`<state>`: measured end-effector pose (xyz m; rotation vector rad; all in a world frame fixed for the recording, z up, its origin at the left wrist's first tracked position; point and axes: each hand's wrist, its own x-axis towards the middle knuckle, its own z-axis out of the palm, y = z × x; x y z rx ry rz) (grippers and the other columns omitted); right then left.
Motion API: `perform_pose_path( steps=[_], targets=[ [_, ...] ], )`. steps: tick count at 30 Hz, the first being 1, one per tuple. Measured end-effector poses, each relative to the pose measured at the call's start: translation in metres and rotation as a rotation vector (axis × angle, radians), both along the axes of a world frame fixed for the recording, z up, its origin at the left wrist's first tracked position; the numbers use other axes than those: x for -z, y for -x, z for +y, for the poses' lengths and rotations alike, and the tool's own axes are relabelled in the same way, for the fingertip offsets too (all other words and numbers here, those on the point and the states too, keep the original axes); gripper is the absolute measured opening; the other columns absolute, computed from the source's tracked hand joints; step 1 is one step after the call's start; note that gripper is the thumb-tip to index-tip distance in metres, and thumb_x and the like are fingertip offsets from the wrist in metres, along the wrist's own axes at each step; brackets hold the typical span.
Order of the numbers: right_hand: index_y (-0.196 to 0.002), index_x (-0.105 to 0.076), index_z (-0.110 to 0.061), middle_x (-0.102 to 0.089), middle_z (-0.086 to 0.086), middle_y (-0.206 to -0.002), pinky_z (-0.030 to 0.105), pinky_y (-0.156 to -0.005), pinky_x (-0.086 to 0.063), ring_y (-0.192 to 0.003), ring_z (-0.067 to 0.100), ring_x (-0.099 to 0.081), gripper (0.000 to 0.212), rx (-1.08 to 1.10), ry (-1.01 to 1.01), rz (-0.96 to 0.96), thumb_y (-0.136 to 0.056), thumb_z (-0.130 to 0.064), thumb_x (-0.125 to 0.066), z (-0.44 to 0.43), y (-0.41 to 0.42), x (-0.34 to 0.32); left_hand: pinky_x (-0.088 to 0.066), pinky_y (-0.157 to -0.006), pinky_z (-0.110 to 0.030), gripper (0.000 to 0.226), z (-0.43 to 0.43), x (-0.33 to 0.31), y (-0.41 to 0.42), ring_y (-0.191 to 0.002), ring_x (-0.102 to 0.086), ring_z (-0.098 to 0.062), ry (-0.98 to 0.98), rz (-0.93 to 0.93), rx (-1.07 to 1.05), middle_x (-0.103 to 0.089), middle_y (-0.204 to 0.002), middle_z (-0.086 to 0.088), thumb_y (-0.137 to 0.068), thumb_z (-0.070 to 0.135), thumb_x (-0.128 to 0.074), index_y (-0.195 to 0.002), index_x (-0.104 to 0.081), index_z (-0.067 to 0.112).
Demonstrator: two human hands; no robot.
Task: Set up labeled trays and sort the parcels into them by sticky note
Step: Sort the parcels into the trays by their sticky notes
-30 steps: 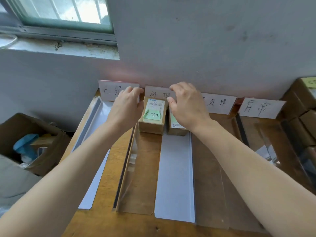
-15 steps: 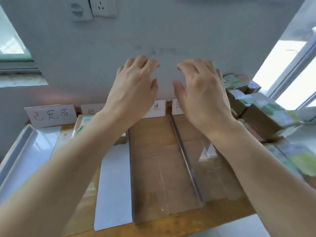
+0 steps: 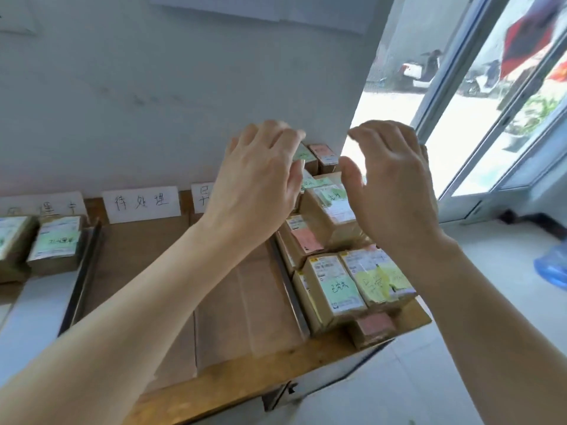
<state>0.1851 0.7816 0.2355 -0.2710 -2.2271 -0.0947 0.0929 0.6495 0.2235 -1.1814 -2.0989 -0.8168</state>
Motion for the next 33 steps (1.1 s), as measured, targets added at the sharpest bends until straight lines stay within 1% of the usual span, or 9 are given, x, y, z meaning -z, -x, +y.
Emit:
perform_pose_path(
  steps=[7, 13, 17, 20, 23, 26, 29, 31, 33],
  targets=[
    [-0.111, -0.061, 0.002, -0.062, 0.018, -0.113, 0.046, -0.092, -0.040, -0.109, 0.038, -0.053, 0.029, 0.112, 0.031, -0.014, -0.087, -0.015, -0.059, 0.058, -0.011, 0.006, -0.043, -0.087, -0.040, 0.030, 0.059, 0.009, 0.004, -0.103, -0.056, -0.030, -0.004, -0.058, 0.081, -0.062, -0.113, -0.011, -0.089, 0.014, -0.057, -0.118, -0.059, 0.004],
    [-0.108, -0.063, 0.002, -0.063, 0.018, -0.110, 0.046, -0.092, -0.041, -0.107, 0.039, -0.054, 0.027, 0.162, 0.056, -0.028, -0.085, -0.013, -0.060, 0.095, -0.004, 0.016, -0.039, -0.092, -0.032, 0.034, 0.099, 0.023, 0.020, -0.111, -0.051, -0.024, 0.026, -0.160, 0.119, -0.058, -0.120, -0.007, -0.093, 0.019, -0.055, -0.125, -0.055, 0.007],
    [-0.108, -0.063, 0.001, -0.063, 0.018, -0.110, 0.048, -0.091, -0.042, -0.108, 0.038, -0.054, 0.026, 0.148, 0.091, -0.056, -0.085, -0.012, -0.061, 0.119, 0.009, 0.025, -0.041, -0.089, -0.031, 0.032, 0.116, 0.034, 0.033, -0.108, -0.055, -0.025, 0.054, -0.149, 0.085, -0.060, -0.118, -0.010, -0.092, 0.017, -0.057, -0.121, -0.058, 0.005],
    [-0.110, -0.062, 0.001, -0.062, 0.017, -0.113, 0.047, -0.093, -0.041, -0.111, 0.036, -0.053, 0.027, 0.129, 0.125, -0.103, -0.086, -0.012, -0.061, 0.140, 0.022, 0.037, -0.043, -0.087, -0.031, 0.032, 0.128, 0.045, 0.040, -0.107, -0.056, -0.023, 0.071, -0.199, 0.037, -0.060, -0.120, -0.007, -0.092, 0.019, -0.056, -0.122, -0.057, 0.007],
    [-0.112, -0.062, 0.000, -0.062, 0.017, -0.116, 0.045, -0.094, -0.040, -0.112, 0.035, -0.052, 0.027, 0.087, 0.163, -0.157, -0.088, -0.013, -0.060, 0.167, 0.031, 0.050, -0.044, -0.091, -0.030, 0.035, 0.143, 0.061, 0.041, -0.111, -0.053, -0.020, 0.087, -0.268, -0.019, -0.058, -0.123, -0.005, -0.093, 0.023, -0.055, -0.125, -0.055, 0.008],
    [-0.116, -0.060, -0.001, -0.059, 0.016, -0.122, 0.044, -0.098, -0.037, -0.118, 0.033, -0.048, 0.030, 0.025, 0.210, -0.252, -0.090, -0.015, -0.057, 0.199, 0.036, 0.062, -0.039, -0.092, -0.025, 0.040, 0.165, 0.079, 0.037, -0.114, -0.050, -0.017, 0.098, -0.394, -0.101, -0.055, -0.126, -0.003, -0.093, 0.029, -0.054, -0.128, -0.052, 0.010],
    [-0.122, -0.057, -0.003, -0.056, 0.013, -0.127, 0.042, -0.100, -0.035, -0.121, 0.031, -0.044, 0.033, -0.035, 0.253, -0.333, -0.092, -0.018, -0.055, 0.234, 0.039, 0.071, -0.035, -0.086, -0.020, 0.047, 0.191, 0.097, 0.030, -0.115, -0.048, -0.015, 0.129, -0.602, -0.175, -0.051, -0.129, -0.002, -0.092, 0.035, -0.056, -0.132, -0.047, 0.012],
    [-0.123, -0.055, -0.005, -0.054, 0.012, -0.129, 0.039, -0.100, -0.032, -0.123, 0.029, -0.042, 0.034, -0.066, 0.275, -0.387, -0.093, -0.020, -0.053, 0.257, 0.042, 0.079, -0.034, -0.084, -0.020, 0.054, 0.207, 0.109, 0.026, -0.118, -0.046, -0.015, 0.165, -0.715, -0.228, -0.047, -0.133, -0.003, -0.090, 0.040, -0.058, -0.135, -0.043, 0.015],
    [-0.125, -0.054, -0.006, -0.052, 0.011, -0.131, 0.039, -0.100, -0.031, -0.124, 0.028, -0.040, 0.035, -0.095, 0.299, -0.451, -0.094, -0.022, -0.052, 0.276, 0.046, 0.089, -0.035, -0.090, -0.026, 0.067, 0.220, 0.121, 0.024, -0.124, -0.043, -0.018, 0.201, -0.828, -0.291, -0.041, -0.138, -0.005, -0.087, 0.048, -0.059, -0.139, -0.035, 0.014]
  ],
)
